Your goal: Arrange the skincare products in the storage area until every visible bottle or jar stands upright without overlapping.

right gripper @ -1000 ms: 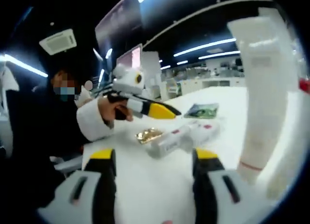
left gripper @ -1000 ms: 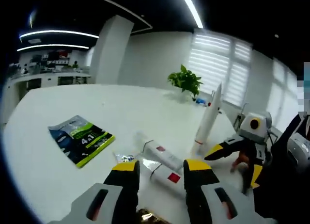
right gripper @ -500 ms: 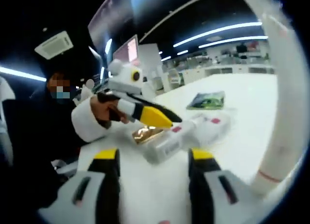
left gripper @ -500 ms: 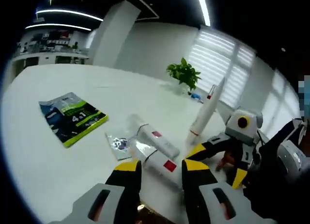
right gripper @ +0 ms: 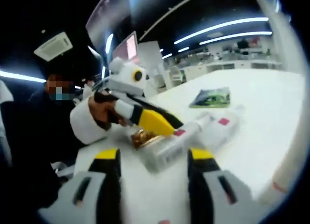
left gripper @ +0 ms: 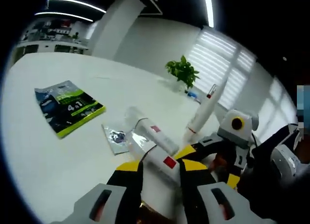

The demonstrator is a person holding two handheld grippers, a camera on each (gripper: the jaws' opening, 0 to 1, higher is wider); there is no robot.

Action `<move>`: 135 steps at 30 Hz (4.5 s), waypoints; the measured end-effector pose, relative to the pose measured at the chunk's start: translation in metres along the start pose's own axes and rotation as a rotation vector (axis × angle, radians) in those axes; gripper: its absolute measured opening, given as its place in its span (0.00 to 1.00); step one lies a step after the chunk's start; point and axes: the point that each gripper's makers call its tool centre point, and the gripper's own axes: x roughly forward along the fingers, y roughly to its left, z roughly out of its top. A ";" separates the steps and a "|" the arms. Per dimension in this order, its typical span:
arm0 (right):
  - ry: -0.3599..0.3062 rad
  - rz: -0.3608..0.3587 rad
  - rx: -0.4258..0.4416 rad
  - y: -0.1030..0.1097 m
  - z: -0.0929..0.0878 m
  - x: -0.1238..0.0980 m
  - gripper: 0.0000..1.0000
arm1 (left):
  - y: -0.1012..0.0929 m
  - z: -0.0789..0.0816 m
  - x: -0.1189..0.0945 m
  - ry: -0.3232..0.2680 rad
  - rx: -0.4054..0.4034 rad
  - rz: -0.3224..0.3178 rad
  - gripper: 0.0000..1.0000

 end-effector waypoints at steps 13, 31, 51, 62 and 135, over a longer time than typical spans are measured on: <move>0.010 -0.018 -0.002 -0.006 -0.002 0.010 0.53 | -0.002 -0.007 0.005 0.026 -0.075 -0.025 0.31; -0.011 -0.071 -0.210 -0.008 0.003 0.004 0.42 | -0.019 -0.007 0.005 0.010 -0.086 -0.089 0.27; -0.141 -0.069 -0.263 0.003 0.028 -0.022 0.35 | -0.059 0.007 -0.006 -0.130 0.063 -0.184 0.20; -0.141 -0.085 -0.293 -0.001 0.027 -0.024 0.34 | -0.064 0.002 0.000 -0.145 0.057 -0.207 0.19; -0.085 -0.208 -0.416 0.000 0.017 -0.037 0.22 | -0.109 0.047 -0.022 -0.437 0.428 -0.192 0.24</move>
